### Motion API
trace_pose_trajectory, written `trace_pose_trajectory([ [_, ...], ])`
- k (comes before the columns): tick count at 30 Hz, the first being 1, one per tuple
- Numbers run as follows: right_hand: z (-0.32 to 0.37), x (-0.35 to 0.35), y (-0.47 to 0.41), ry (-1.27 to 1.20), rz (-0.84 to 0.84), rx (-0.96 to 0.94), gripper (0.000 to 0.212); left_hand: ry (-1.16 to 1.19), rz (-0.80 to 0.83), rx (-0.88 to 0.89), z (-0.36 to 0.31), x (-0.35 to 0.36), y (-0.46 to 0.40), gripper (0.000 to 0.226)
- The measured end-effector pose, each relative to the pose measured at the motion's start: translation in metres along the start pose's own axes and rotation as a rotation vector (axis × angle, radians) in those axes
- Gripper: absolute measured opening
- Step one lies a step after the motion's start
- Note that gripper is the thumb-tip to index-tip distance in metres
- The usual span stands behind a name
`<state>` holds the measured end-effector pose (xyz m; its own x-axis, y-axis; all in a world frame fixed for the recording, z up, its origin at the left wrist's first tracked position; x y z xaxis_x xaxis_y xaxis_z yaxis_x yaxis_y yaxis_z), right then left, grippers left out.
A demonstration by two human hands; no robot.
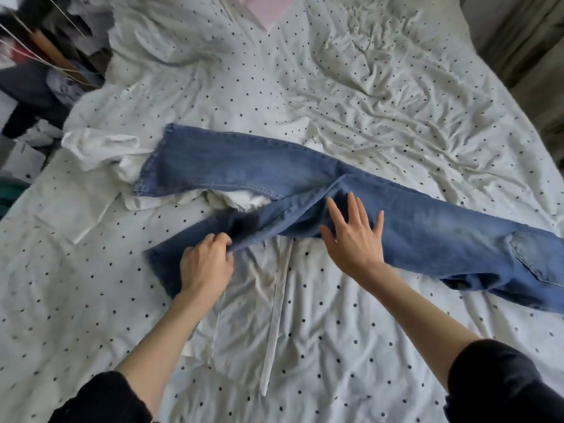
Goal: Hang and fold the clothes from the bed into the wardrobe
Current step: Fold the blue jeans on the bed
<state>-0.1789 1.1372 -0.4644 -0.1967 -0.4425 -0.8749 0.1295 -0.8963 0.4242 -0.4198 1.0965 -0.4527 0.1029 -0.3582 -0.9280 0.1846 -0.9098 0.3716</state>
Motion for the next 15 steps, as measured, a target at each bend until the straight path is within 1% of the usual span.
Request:
trace_pose_trajectory([
  [3, 0.037, -0.008, -0.006, -0.011, -0.009, 0.038, 0.052, -0.036, 0.051, 0.023, 0.031, -0.062, -0.026, 0.020],
  [6, 0.070, -0.024, -0.018, -0.120, -0.008, 0.085, 0.052, -0.158, 0.080, 0.106, 0.035, -0.122, -0.061, 0.027],
  [8, 0.079, -0.030, -0.022, -0.186, 0.022, 0.120, 0.053, -0.228, 0.042, 0.190, 0.025, -0.153, -0.080, 0.031],
  [12, 0.087, -0.045, -0.042, -0.261, 0.015, 0.155, 0.056, -0.293, -0.154, 0.320, 0.007, -0.199, -0.128, 0.031],
  [14, 0.086, -0.048, -0.061, -0.281, 0.024, 0.174, 0.056, -0.308, -0.185, 0.342, 0.000, -0.201, -0.158, 0.028],
  [15, 0.086, -0.048, -0.071, -0.290, 0.034, 0.181, 0.056, -0.307, -0.166, 0.334, -0.003, -0.196, -0.174, 0.027],
])
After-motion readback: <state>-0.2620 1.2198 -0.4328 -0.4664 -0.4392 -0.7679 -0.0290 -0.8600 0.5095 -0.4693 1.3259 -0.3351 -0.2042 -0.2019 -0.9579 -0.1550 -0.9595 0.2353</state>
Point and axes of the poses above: each hand's wrist, its own y-axis away from the middle knuckle, its own x-axis out of the palm, z = x × y, the point moved 2 cm from there along -y, towards the middle knuckle, and after that the axes turned 10 degrees about z, right-handed, at the moved point
